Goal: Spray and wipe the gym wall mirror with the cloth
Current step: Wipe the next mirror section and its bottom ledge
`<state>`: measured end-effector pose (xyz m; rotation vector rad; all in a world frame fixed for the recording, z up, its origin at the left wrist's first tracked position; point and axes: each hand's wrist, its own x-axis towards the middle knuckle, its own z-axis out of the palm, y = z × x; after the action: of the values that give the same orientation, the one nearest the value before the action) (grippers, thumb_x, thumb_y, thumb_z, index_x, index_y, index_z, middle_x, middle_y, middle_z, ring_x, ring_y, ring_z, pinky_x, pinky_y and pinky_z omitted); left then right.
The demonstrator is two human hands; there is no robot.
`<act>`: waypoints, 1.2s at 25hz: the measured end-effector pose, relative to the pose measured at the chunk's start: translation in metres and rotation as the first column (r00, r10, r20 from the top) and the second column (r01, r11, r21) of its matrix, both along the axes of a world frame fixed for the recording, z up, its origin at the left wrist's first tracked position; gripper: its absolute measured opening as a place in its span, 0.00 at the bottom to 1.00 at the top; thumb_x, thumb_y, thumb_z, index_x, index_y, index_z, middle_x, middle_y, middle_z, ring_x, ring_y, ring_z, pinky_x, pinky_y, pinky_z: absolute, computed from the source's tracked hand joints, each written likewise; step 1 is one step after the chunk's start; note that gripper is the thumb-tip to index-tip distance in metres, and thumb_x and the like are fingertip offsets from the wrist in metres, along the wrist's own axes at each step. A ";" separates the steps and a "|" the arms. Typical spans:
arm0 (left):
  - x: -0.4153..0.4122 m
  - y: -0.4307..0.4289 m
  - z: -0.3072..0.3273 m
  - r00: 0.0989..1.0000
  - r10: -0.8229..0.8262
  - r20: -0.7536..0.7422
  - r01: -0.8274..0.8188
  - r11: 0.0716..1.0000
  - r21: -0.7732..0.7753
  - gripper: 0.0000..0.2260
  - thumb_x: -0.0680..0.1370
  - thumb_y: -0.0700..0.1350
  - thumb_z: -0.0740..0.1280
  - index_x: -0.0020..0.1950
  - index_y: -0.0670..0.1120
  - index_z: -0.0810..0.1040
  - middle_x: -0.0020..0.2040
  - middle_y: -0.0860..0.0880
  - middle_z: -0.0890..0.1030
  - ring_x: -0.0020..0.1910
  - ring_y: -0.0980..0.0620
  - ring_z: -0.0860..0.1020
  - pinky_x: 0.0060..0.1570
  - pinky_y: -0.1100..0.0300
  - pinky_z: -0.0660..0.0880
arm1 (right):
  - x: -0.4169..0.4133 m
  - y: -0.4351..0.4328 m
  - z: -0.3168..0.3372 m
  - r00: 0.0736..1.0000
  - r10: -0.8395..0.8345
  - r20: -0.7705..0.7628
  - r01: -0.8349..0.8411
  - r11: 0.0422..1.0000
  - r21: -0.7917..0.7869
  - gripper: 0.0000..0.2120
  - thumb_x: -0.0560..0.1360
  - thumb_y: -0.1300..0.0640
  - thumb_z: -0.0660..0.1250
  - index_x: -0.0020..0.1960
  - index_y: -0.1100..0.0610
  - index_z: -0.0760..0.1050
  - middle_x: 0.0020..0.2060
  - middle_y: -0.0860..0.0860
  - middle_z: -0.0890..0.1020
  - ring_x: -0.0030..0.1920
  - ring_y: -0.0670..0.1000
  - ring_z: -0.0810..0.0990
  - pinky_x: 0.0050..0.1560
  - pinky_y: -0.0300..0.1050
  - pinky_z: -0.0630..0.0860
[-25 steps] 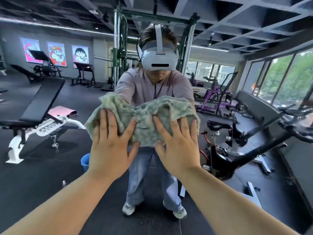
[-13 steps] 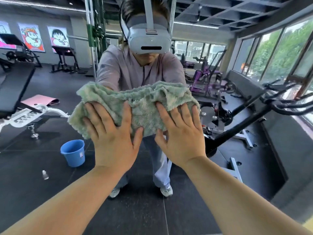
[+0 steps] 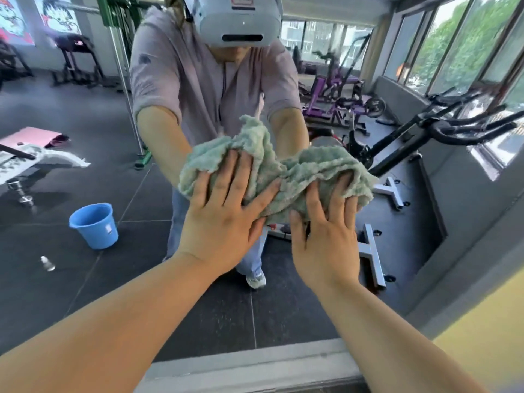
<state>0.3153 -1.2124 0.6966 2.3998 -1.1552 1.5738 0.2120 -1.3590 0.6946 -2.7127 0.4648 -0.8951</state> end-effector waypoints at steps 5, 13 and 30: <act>0.014 0.078 -0.030 0.998 0.036 -0.053 -0.035 0.999 0.016 0.27 0.79 0.54 0.58 0.77 0.51 0.56 0.74 0.34 0.56 0.74 0.34 0.55 0.71 0.38 0.52 | 0.011 0.058 -0.017 0.996 0.067 -0.055 -0.071 0.995 -0.075 0.26 0.81 0.40 0.46 0.74 0.37 0.36 0.78 0.48 0.41 0.76 0.58 0.42 0.76 0.54 0.41; 0.049 0.260 -0.039 0.938 0.214 -0.271 -0.264 0.951 -0.162 0.30 0.79 0.56 0.55 0.78 0.45 0.53 0.73 0.25 0.53 0.74 0.27 0.50 0.71 0.34 0.49 | 0.087 0.229 -0.021 0.962 0.269 0.047 -0.230 0.892 -0.390 0.27 0.79 0.48 0.55 0.77 0.42 0.55 0.75 0.48 0.54 0.75 0.58 0.48 0.75 0.57 0.39; 0.032 0.121 0.093 0.992 0.099 -0.082 -0.117 0.962 -0.248 0.29 0.80 0.54 0.55 0.79 0.44 0.53 0.75 0.29 0.52 0.75 0.30 0.50 0.72 0.37 0.42 | 0.067 0.118 0.105 0.956 0.100 0.277 -0.027 0.967 -0.254 0.34 0.80 0.45 0.52 0.77 0.49 0.35 0.77 0.47 0.42 0.77 0.53 0.37 0.75 0.50 0.33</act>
<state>0.3476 -1.0911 0.7892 2.3616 -0.7705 1.5459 0.2792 -1.2408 0.7998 -2.7249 0.2152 -1.3863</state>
